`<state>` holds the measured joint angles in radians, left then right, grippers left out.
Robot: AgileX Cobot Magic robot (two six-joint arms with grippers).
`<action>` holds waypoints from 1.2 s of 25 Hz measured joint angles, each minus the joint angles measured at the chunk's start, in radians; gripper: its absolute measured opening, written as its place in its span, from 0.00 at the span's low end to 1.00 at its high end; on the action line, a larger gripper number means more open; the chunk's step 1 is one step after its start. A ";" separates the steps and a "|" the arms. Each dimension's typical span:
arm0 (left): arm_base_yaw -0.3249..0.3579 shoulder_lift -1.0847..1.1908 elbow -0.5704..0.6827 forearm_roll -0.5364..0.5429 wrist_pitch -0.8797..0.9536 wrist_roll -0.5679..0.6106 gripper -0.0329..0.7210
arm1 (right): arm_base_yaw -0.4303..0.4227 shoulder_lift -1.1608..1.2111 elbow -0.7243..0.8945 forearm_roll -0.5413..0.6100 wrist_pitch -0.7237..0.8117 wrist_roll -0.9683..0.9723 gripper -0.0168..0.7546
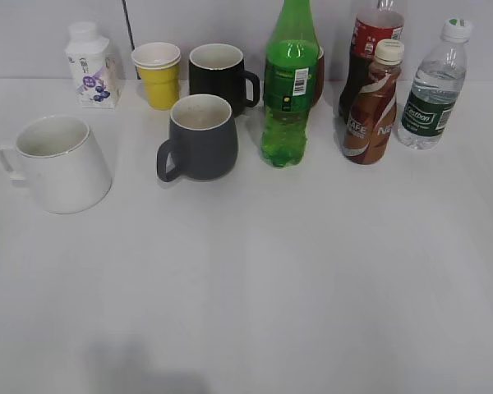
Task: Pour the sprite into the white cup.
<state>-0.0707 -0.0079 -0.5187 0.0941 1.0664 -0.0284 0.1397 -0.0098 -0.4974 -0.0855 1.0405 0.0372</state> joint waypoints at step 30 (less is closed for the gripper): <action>0.000 0.256 0.052 -0.039 -0.950 0.000 0.53 | 0.000 0.000 0.000 0.000 0.000 0.000 0.78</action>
<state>-0.0707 0.2481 -0.4669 0.0555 0.1162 -0.0284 0.1397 -0.0098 -0.4974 -0.0855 1.0405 0.0372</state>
